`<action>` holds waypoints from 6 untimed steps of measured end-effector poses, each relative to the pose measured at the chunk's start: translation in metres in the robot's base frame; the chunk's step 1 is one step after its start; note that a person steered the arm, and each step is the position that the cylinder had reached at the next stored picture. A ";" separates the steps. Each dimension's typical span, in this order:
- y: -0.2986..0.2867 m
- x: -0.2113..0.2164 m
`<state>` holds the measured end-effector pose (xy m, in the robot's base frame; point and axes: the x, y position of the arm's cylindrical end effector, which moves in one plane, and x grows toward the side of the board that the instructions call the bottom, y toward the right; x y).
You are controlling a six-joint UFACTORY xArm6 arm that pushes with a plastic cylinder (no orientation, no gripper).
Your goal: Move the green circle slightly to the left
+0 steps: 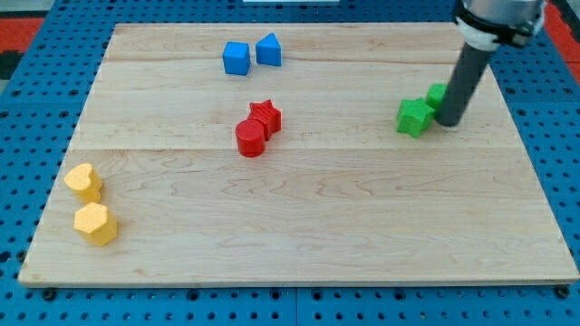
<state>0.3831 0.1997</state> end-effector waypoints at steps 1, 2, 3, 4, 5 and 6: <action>-0.018 -0.049; 0.041 -0.028; 0.062 -0.061; 0.009 -0.070; -0.016 -0.070; -0.004 -0.078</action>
<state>0.3052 0.1955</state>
